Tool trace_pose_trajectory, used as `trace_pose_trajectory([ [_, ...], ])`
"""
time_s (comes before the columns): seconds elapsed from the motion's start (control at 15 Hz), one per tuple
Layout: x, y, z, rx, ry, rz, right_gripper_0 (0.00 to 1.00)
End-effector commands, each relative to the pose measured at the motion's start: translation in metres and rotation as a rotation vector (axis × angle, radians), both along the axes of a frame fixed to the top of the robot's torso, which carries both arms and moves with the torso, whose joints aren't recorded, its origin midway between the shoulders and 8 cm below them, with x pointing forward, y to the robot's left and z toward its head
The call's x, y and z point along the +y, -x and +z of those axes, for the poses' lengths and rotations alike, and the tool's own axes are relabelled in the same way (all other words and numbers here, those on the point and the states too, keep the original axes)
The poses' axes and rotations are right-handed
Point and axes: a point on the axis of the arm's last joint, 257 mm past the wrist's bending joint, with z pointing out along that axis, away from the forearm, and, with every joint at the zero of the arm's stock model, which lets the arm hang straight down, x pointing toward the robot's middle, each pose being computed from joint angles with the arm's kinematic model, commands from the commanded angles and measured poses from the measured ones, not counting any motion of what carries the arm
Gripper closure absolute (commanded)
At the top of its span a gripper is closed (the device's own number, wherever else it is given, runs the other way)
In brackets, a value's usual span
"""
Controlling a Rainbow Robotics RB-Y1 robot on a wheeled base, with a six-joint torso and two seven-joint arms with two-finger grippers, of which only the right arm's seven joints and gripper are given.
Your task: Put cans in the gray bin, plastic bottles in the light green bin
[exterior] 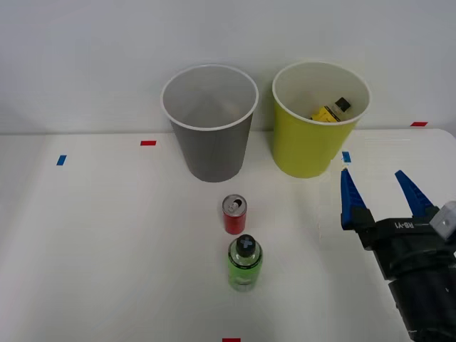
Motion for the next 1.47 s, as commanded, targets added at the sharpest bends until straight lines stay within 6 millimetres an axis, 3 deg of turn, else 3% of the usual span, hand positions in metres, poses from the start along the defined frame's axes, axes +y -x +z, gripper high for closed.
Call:
trace_pose_trajectory([
  [0.07,-0.020,0.031,-0.028,0.055,0.058,-0.037,0.00],
  [0.4,-0.035,0.073,-0.053,0.102,0.181,-0.082,0.00],
  [0.6,-0.027,0.095,-0.058,0.099,0.181,-0.107,0.00],
  [0.93,-0.022,0.105,-0.057,0.076,0.324,-0.198,0.00],
  [1.2,-0.022,0.112,-0.062,0.098,0.287,-0.219,0.00],
  [1.47,-0.019,0.138,-0.062,0.103,0.111,-0.151,0.00],
])
